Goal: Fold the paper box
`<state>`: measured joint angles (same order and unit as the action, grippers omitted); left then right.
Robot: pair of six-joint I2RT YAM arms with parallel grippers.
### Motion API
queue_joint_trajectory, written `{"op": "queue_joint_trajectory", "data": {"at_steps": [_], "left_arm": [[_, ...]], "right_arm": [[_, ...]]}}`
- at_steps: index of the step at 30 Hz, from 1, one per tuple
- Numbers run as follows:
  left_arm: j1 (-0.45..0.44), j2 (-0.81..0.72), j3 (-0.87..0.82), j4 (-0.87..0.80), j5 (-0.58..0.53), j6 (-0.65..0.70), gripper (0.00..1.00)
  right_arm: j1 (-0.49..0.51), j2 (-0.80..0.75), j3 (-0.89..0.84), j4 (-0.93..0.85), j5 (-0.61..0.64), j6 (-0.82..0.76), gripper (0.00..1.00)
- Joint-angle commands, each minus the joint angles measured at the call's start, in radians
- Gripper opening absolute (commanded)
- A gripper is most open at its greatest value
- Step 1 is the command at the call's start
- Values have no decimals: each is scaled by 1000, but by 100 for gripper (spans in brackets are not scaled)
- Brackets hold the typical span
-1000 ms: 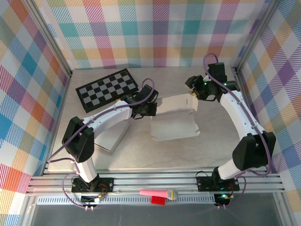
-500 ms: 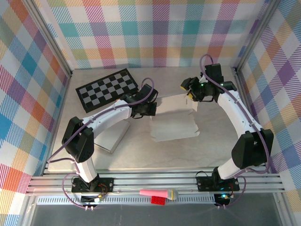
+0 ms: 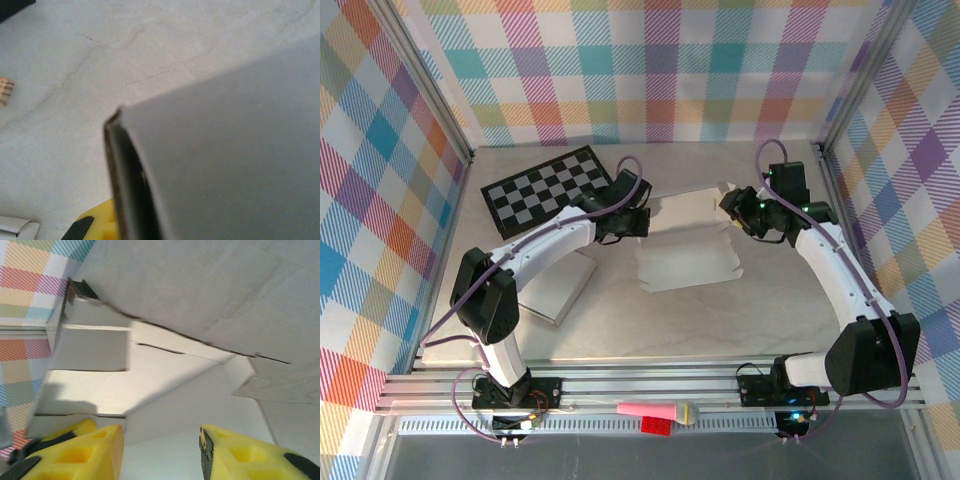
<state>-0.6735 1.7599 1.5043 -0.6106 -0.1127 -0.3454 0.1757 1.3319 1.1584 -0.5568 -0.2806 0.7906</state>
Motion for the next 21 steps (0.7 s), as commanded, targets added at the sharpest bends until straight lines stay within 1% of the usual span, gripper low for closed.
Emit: {"op": "queue_joint_trajectory", "data": {"at_steps": [1,6,15,18,21], "left_arm": [[11,-12,46,-25,16,20,0],[12,-4,66,-31,25,23,0],[12,-7,69,-33,33,28,0],[13,-7,68,-34,37,28,0],[12,-3,69,-33,42,28,0]], "right_arm": [[-5,-9,-57,54,22,-47,44],[-23,57,-66,86,20,-78,41],[-42,143,-42,164,40,-119,41],[-45,151,-54,207,24,-106,37],[-45,159,-55,237,-20,-62,33]]}}
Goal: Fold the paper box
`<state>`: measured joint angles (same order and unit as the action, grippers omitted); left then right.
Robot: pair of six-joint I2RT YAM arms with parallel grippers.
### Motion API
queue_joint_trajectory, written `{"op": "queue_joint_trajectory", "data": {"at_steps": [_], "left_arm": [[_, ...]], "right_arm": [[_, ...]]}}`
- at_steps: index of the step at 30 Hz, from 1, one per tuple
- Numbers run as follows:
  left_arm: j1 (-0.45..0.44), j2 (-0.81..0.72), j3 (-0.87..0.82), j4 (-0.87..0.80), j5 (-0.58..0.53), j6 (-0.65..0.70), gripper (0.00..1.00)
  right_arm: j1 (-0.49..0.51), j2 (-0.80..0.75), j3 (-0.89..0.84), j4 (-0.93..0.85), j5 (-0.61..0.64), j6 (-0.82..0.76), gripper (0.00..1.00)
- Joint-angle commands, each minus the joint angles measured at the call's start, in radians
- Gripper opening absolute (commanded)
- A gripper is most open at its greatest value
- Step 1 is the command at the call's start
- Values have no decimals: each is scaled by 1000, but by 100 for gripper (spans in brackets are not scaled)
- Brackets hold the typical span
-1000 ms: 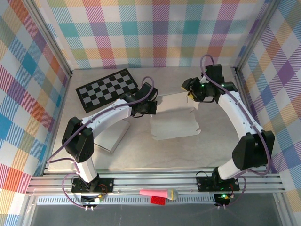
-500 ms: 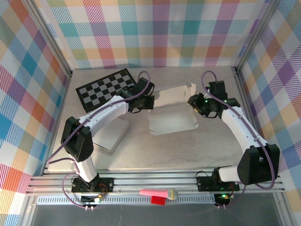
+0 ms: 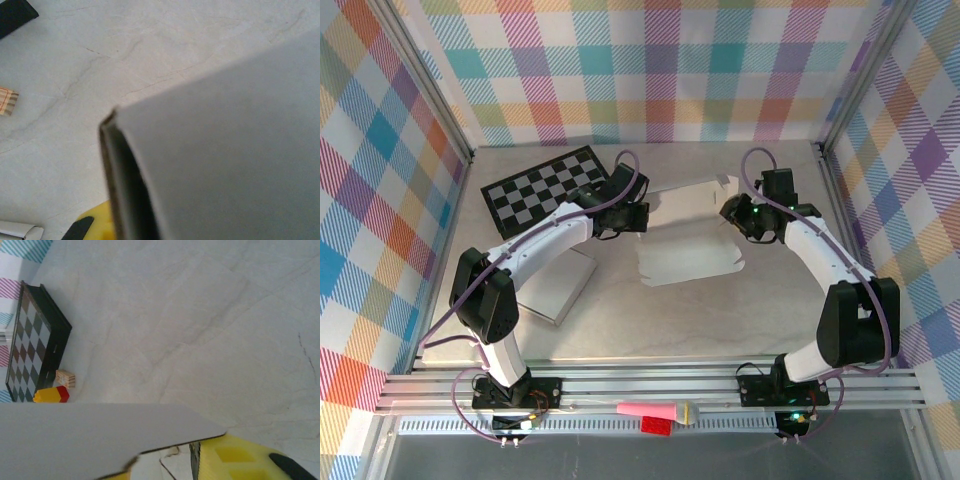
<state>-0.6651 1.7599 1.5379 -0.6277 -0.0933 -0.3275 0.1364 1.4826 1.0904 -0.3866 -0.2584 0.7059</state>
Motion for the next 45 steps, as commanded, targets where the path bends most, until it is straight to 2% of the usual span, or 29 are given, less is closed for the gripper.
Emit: {"op": "queue_joint_trajectory", "data": {"at_steps": [1,8,17,21,24,29,34,38,41,43,45], "left_arm": [[4,-2,33,-17,23,11,0],[4,5,33,-4,30,8,0],[5,16,42,9,41,-6,0],[20,20,44,13,52,-13,0],[54,19,51,9,82,-3,0],[139,20,85,-5,214,65,0],[244,23,92,28,475,82,0],[294,41,85,45,614,80,0],[307,51,77,64,683,73,0],[309,61,79,62,708,73,0],[309,68,76,63,718,75,0]], "right_arm": [[-6,6,11,77,-50,41,31],[-6,10,4,112,-108,151,36],[8,27,10,147,-187,199,34],[14,31,43,107,-226,151,33],[11,-9,99,54,-234,46,35],[-34,-93,206,49,-283,-74,39],[-137,-95,250,190,-354,2,40],[-179,-11,311,228,-409,24,36],[-191,85,341,295,-561,46,33],[-189,139,340,384,-692,76,35],[-188,162,329,436,-757,78,36]]}}
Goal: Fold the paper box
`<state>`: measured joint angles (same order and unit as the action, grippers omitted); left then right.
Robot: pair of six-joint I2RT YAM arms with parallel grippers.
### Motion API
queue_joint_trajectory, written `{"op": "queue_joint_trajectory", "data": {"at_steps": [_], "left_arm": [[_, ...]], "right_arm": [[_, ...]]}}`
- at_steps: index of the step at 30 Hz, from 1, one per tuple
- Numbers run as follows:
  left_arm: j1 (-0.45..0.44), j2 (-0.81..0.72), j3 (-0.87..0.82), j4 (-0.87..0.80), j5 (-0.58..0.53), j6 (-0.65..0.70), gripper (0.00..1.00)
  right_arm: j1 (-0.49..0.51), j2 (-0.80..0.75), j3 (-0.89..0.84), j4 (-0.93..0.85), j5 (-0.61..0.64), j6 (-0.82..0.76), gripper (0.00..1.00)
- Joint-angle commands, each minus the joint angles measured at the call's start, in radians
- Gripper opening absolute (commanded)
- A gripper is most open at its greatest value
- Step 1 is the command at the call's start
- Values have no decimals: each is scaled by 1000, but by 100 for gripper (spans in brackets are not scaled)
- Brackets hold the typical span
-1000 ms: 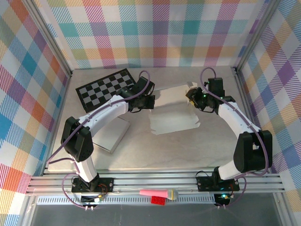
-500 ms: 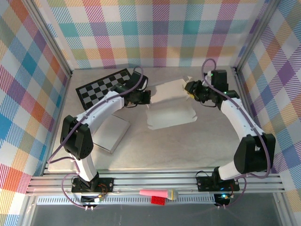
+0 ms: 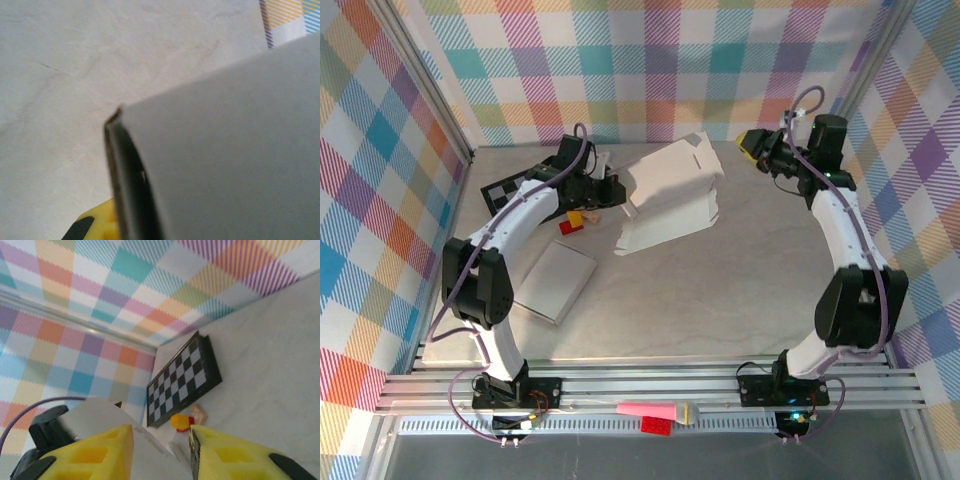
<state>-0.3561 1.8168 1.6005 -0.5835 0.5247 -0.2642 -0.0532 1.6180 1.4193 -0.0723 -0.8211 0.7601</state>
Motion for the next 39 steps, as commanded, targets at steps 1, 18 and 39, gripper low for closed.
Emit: {"op": "queue_joint_trajectory", "data": {"at_steps": [1,18,39], "left_arm": [[1,12,11,22,105,14,0],[2,44,38,3,100,25,0],[-4,42,51,-31,89,46,0]], "right_arm": [[3,32,-5,125,-214,3,36],[67,24,-43,105,-273,-91,34],[126,-74,-39,-120,-169,-320,38]]}}
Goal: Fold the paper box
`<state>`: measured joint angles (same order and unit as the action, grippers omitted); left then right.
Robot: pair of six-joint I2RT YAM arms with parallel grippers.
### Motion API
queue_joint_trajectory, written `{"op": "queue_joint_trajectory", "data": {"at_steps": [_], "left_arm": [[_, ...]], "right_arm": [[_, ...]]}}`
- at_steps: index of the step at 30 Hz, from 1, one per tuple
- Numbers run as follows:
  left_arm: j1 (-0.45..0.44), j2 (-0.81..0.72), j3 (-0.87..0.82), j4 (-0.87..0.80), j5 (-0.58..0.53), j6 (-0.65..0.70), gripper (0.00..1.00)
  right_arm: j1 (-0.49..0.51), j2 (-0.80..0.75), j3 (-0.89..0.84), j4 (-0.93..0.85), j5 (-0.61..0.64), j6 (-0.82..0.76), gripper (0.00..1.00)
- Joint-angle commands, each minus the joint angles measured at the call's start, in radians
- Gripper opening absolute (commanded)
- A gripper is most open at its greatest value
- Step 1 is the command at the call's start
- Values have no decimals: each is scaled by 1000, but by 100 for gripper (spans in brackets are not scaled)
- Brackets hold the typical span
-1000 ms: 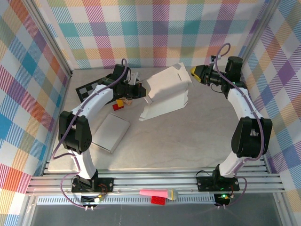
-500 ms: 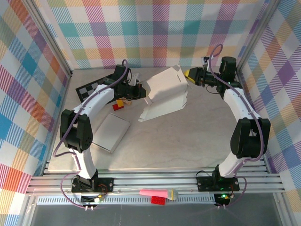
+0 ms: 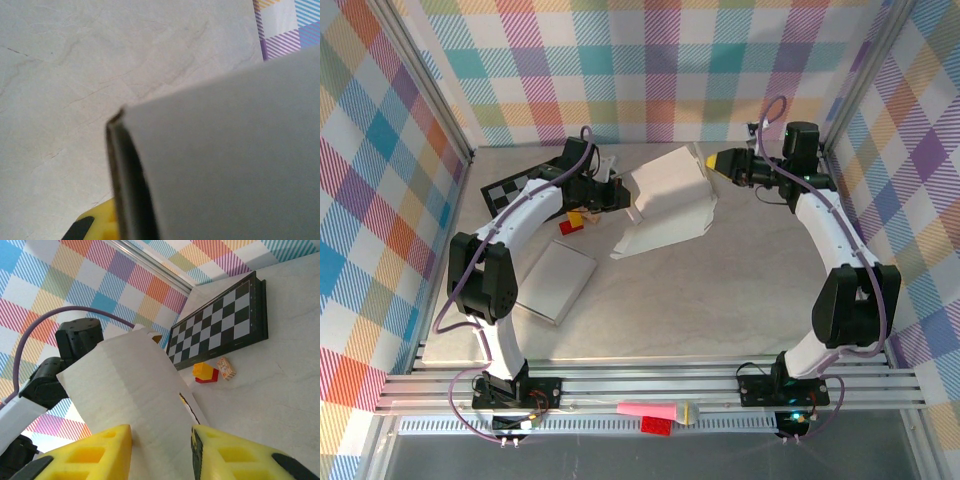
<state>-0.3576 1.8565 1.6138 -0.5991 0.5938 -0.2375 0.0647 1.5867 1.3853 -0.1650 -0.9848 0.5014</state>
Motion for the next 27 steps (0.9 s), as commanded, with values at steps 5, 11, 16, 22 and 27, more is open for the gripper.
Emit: {"op": "queue_joint_trajectory", "data": {"at_steps": [5,11,16,22,27], "left_arm": [[-4,-1,41,-16,22,20,0],[-16,2,55,-33,23,30,0],[-27,-7,57,-37,18,42,0],[-44,-7,75,-65,12,75,0],[-52,-11,81,-69,12,82,0]], "right_arm": [[7,-55,-26,-31,2,-70,38],[18,-32,5,-88,21,-124,39],[33,-22,13,-131,63,-176,40],[56,-14,34,-200,136,-257,43],[78,-2,49,-237,204,-299,42]]}}
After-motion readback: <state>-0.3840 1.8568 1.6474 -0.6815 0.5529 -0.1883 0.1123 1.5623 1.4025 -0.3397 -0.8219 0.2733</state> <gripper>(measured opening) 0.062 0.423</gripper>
